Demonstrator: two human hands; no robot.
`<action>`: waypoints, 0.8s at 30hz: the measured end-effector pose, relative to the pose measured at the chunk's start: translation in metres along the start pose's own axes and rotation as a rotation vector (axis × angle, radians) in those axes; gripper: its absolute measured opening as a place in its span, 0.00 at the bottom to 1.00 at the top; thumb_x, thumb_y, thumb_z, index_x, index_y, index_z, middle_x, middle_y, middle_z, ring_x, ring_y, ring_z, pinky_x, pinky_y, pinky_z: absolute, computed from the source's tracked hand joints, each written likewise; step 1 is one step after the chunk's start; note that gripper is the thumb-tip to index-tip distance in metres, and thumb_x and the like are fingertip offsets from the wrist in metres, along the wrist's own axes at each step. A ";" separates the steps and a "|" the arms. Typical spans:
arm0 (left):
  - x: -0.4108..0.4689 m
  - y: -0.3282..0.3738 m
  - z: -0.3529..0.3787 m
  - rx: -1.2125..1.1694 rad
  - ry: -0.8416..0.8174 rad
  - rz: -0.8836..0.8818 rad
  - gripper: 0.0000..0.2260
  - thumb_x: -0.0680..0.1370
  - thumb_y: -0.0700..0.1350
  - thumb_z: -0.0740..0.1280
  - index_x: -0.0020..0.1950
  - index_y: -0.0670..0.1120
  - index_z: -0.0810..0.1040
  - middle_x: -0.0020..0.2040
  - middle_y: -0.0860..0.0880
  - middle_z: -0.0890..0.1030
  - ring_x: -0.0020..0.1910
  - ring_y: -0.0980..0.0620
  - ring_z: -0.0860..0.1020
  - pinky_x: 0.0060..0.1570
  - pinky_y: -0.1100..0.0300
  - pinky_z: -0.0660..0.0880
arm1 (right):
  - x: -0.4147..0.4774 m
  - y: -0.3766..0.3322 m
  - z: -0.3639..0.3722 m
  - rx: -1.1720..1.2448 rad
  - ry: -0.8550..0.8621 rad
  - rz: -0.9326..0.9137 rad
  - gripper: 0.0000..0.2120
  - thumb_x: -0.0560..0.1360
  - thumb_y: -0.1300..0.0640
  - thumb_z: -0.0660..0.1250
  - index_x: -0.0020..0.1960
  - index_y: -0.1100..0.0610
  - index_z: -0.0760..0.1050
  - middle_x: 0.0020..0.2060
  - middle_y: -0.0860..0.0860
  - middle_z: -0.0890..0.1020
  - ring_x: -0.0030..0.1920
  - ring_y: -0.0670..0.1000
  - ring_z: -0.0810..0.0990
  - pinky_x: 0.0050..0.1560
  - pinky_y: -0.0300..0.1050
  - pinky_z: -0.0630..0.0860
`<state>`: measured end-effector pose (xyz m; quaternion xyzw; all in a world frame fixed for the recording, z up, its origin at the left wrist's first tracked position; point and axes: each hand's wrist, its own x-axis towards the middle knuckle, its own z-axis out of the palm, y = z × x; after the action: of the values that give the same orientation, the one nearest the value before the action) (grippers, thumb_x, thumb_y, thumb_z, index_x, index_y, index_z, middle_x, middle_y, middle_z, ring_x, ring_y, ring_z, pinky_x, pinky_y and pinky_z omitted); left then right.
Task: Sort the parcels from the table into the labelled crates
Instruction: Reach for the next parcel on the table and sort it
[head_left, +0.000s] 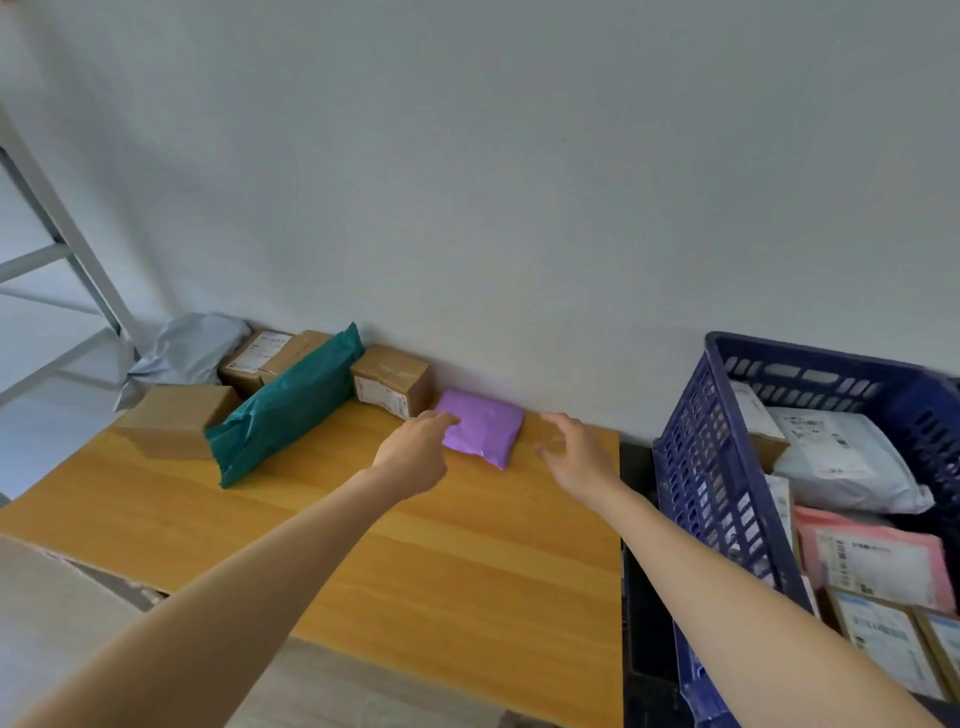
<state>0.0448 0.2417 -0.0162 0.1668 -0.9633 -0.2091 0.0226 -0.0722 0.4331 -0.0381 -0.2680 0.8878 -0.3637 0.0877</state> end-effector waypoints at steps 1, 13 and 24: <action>0.000 -0.006 0.003 0.000 -0.012 -0.005 0.29 0.75 0.31 0.59 0.74 0.50 0.65 0.73 0.49 0.67 0.69 0.48 0.69 0.59 0.55 0.73 | -0.001 -0.001 0.007 0.002 -0.012 0.011 0.23 0.78 0.55 0.65 0.72 0.55 0.66 0.68 0.53 0.73 0.66 0.52 0.72 0.62 0.45 0.70; 0.050 -0.067 0.044 -0.004 -0.120 -0.052 0.30 0.76 0.31 0.59 0.75 0.51 0.63 0.73 0.48 0.66 0.69 0.45 0.69 0.59 0.53 0.72 | 0.048 0.025 0.084 0.001 -0.076 0.110 0.23 0.76 0.57 0.69 0.70 0.57 0.70 0.65 0.55 0.76 0.63 0.55 0.75 0.59 0.44 0.70; 0.148 -0.118 0.087 -0.034 -0.262 -0.112 0.31 0.75 0.31 0.59 0.75 0.52 0.62 0.71 0.47 0.68 0.63 0.43 0.73 0.52 0.50 0.75 | 0.121 0.071 0.146 0.023 -0.169 0.237 0.29 0.74 0.57 0.71 0.72 0.58 0.66 0.73 0.56 0.64 0.74 0.52 0.62 0.70 0.37 0.58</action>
<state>-0.0678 0.1261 -0.1473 0.1910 -0.9436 -0.2461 -0.1121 -0.1518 0.3228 -0.1880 -0.1899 0.8984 -0.3372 0.2075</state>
